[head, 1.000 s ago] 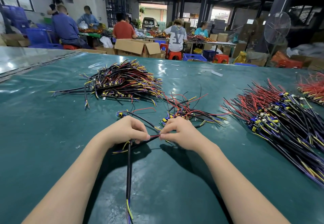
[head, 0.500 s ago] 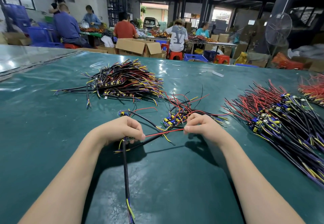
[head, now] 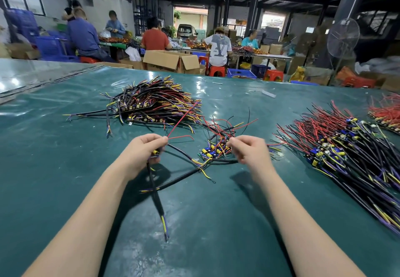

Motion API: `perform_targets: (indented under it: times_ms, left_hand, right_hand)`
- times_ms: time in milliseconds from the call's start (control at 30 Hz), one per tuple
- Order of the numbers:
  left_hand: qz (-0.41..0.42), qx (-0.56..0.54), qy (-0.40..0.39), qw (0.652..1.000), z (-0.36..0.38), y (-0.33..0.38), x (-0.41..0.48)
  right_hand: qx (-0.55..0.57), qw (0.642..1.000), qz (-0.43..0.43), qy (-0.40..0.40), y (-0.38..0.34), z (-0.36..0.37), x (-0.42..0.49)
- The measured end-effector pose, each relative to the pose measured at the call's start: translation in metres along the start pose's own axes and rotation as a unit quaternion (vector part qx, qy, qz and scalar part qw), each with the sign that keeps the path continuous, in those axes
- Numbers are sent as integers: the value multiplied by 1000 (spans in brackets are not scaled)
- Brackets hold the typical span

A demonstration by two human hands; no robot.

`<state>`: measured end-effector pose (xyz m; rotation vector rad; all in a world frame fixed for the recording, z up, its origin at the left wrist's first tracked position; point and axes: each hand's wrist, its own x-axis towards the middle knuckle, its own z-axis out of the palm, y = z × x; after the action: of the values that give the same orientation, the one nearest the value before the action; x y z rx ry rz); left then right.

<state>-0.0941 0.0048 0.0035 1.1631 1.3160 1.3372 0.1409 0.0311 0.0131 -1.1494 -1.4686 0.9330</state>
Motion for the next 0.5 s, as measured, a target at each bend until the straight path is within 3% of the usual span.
perform_targets:
  times_ms: [133,200,267,367,500]
  left_hand:
    - [-16,11,-74,997,13,2,-7]
    - [2,25,-76,997,22,3,-9]
    - [33,63,-32,997,32,2,-10]
    - [79,86,35,993,44,-3,-10]
    - [53,17,13,998,40,-1,-8]
  right_hand:
    - [-33,979,45,-198,-10,40,-21]
    - [-69,958,55,-273,-10,57,-31]
    - [-69,955,49,-283,-9,67,-36]
    - [-62,970,33,-232,-10,68,-38]
    - [-15,978,42,-203,-12,62,-35]
